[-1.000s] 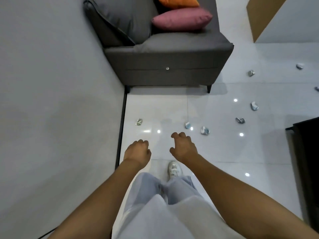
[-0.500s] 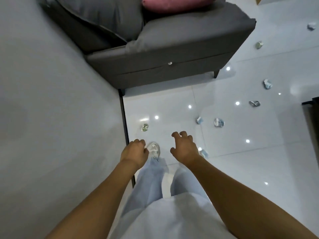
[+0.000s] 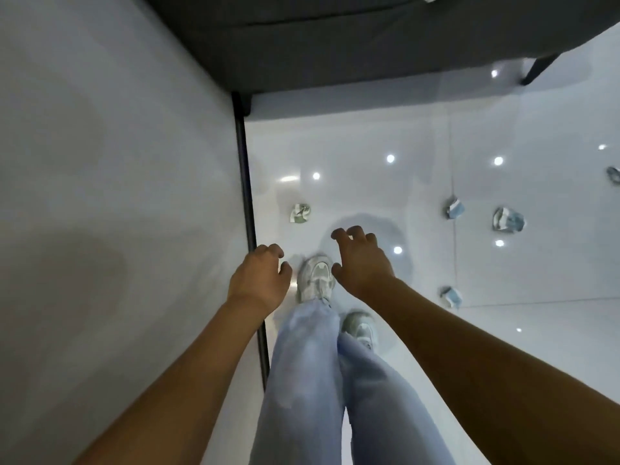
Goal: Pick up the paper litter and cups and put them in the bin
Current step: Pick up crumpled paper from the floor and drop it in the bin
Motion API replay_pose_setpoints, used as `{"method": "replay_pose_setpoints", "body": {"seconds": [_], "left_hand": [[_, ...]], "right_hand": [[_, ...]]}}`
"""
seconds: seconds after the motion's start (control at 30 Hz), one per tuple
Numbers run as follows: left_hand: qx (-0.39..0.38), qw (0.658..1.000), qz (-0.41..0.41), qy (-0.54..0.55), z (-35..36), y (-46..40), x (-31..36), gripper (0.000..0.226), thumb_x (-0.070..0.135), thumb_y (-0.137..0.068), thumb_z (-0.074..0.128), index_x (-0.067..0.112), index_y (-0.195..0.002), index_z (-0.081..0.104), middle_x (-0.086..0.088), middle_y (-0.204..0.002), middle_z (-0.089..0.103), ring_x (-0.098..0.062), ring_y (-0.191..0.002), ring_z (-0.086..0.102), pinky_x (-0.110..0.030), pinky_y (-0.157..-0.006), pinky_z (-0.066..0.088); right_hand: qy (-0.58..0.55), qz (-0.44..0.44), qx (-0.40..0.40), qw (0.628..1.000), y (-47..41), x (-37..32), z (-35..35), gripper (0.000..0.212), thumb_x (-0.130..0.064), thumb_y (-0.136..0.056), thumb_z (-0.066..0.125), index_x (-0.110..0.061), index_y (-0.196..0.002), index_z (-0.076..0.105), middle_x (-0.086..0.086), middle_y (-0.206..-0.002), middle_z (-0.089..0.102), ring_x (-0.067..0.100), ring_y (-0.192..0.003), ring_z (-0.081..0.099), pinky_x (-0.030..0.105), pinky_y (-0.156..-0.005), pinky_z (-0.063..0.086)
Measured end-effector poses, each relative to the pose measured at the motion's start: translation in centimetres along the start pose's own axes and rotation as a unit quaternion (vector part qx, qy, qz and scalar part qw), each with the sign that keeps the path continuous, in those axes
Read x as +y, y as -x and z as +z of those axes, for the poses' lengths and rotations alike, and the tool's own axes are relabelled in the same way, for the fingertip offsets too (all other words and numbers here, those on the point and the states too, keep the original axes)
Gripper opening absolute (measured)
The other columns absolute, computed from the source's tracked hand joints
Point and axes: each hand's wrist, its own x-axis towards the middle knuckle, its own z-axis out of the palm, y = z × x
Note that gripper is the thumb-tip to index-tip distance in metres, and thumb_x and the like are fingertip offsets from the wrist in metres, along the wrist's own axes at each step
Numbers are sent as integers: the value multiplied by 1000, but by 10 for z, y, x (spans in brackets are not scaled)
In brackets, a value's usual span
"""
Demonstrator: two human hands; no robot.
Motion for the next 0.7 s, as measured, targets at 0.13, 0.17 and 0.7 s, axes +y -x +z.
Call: {"method": "replay_pose_setpoints", "body": {"seconds": [0.13,0.17,0.7], "left_hand": [[13,1000,-9,13,65,-70,-47,31,25,-96,45,13,-123,55,-7,-112,59,-22,-102,57,-36,-83,49],[19,1000,-13,14,80,-88,-59,31,25,-96,45,13,-124,55,-7,-112,59,-21,-103,57,-33,-82,48],[62,998,8,1,198,-257,-128,35,27,-97,47,15,-130,53,-3,-127,55,-21,-115,52,-37,-94,47]], "right_hand": [[34,-24,-10,999,-90,16,76,57,-19,-89,57,-18,-140,33,11,-140,35,31,-119,41,38,-88,47],[44,-33,-13,998,-113,19,95,58,-19,-89,58,-17,-141,32,11,-141,34,31,-119,41,39,-89,47],[181,-240,59,952,-333,40,224,55,-3,-83,61,-15,-134,42,10,-136,42,30,-120,42,37,-92,49]]}}
